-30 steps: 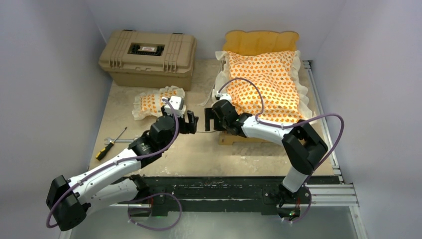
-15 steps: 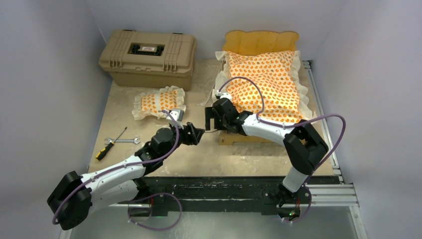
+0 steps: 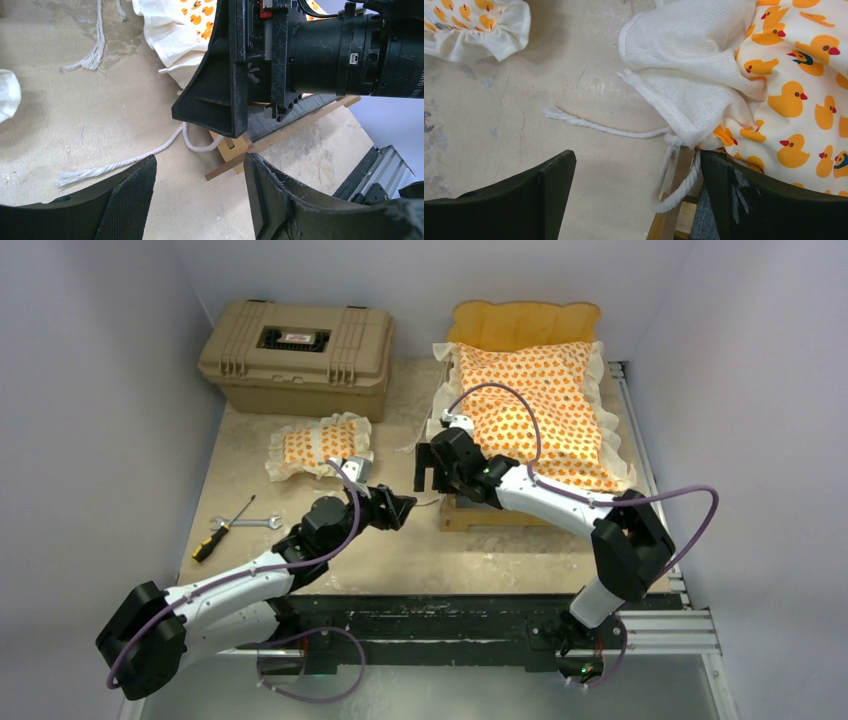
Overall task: Set up the pet bed
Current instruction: Cross the ropes on the bed frame.
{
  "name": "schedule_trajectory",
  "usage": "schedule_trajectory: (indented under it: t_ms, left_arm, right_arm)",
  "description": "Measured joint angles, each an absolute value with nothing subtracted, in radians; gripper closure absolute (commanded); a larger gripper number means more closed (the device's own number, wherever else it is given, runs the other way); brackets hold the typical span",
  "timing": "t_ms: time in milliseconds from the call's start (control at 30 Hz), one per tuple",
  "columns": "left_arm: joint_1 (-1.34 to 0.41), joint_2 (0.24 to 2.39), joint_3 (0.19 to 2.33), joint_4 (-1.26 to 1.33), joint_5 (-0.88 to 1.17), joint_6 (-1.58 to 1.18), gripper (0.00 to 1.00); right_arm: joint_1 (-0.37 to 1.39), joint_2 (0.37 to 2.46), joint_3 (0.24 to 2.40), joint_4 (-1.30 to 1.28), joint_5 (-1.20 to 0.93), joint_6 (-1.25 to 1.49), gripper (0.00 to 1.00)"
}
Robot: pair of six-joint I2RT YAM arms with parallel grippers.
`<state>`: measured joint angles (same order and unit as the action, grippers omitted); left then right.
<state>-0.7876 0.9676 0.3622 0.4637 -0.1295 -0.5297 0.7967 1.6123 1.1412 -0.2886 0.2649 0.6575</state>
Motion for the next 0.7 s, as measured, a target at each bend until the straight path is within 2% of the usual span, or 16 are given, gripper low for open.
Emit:
schedule_trajectory:
  t_ms: [367,700]
  left_arm:
    - [-0.788,0.984,0.360,0.495,-0.103,-0.524,0.39]
    - [-0.853,1.185,0.224,0.810,-0.007,-0.405,0.40]
  right_arm:
    - [0.797,1.615,1.141,-0.295,0.266,0.667,0.01]
    - [0.761,1.652,1.111,-0.238,0.186,0.683,0.01]
